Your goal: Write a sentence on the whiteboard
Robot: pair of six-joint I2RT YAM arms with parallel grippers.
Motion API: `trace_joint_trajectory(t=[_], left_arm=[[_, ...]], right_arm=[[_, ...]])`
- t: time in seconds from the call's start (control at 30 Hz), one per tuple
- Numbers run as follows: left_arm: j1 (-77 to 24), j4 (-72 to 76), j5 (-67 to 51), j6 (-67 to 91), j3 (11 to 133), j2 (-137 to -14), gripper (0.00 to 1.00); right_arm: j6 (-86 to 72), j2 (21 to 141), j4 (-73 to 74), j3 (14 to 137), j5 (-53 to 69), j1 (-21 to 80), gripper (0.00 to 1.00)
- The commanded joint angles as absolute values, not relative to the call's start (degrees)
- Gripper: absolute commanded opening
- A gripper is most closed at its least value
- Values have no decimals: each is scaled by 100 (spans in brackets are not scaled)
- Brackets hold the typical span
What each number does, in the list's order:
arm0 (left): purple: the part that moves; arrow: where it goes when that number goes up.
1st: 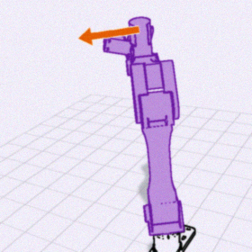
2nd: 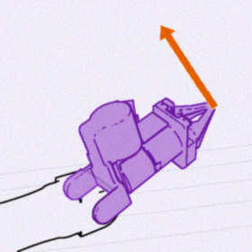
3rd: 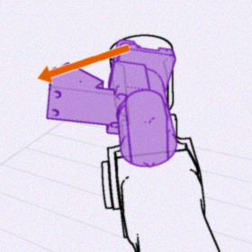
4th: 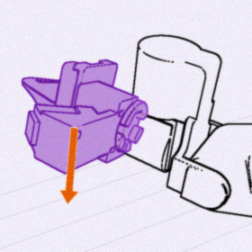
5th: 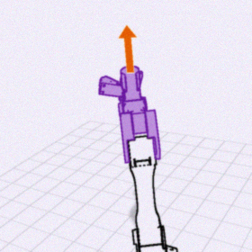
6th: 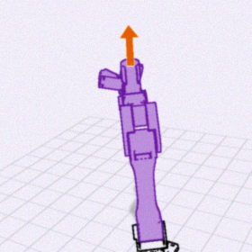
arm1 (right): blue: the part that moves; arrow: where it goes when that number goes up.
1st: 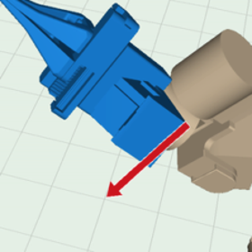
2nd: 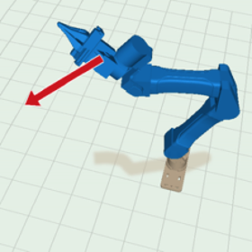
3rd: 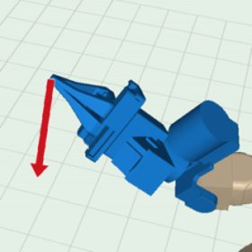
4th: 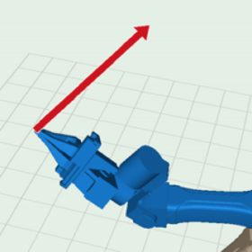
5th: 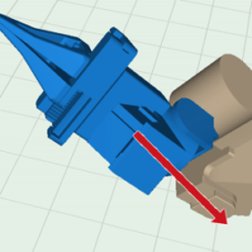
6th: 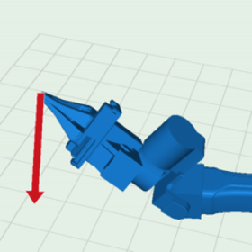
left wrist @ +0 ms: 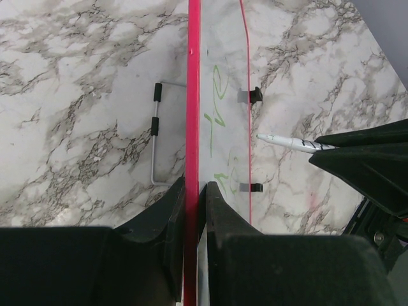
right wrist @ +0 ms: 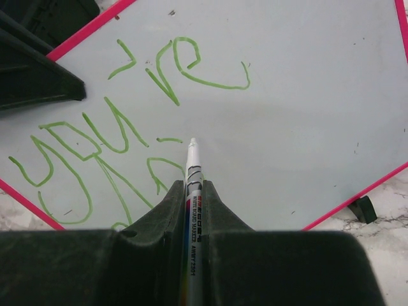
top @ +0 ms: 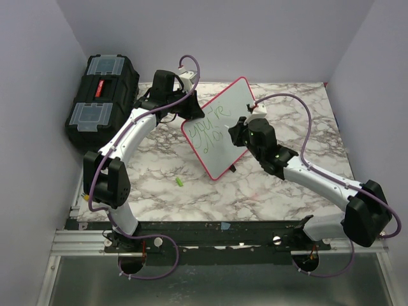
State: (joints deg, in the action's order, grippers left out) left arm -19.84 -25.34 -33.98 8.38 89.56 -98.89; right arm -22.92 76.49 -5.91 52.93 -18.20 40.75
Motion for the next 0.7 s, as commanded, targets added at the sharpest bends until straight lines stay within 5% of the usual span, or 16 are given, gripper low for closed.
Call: trace_joint_trajectory(t=[0.0, 0.67], left_arm=[[-2180, -3047, -3419, 483, 8808, -9893, 0], [-2180, -2995, -3482, 483, 8750, -9860, 0]], right_arm=[[-2321, 7656, -508, 5168, -2093, 4064, 1], [-2311, 8101, -717, 5441, -1942, 4050, 1]])
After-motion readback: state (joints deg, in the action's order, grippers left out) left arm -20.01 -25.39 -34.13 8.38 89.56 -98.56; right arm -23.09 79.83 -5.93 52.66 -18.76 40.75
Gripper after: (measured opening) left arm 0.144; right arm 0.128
